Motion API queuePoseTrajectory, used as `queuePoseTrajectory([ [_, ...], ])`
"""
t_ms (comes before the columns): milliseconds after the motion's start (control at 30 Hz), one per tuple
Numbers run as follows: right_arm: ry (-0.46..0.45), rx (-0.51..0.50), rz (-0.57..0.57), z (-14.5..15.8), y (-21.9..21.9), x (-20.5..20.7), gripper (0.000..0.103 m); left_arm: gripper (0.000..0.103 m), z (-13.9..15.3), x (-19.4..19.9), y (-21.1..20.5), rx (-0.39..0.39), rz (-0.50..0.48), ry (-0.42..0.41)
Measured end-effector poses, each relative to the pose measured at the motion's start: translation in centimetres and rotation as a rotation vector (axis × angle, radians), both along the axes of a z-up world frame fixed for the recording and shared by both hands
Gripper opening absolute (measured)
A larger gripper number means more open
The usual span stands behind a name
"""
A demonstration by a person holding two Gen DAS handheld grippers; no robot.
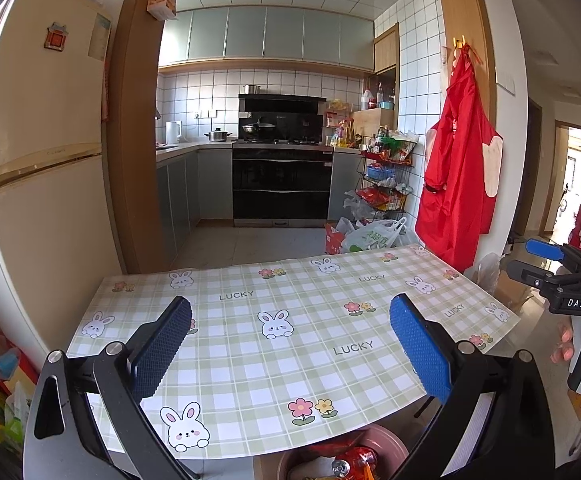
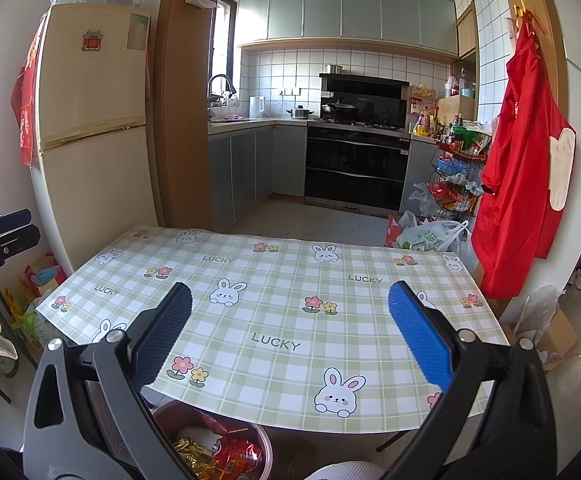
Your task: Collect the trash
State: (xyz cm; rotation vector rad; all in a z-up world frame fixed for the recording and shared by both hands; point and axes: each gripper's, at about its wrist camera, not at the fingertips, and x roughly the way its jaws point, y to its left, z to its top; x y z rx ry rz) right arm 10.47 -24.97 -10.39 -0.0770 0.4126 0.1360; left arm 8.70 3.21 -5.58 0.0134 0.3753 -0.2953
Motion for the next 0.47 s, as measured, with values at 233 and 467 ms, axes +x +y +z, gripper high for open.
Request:
queuePoseTrajectory([
  [233,0.003,-0.001,0.001,-0.11,-0.09,-0.11,0.097,0.097,0.01,-0.03,0.05,0.003,-0.003,0.002],
  [467,0.007,-0.002,0.001,-0.2,-0.24,-0.13,0.097,0.097,-0.05,0.09,0.02,0.007,0.008,0.01],
])
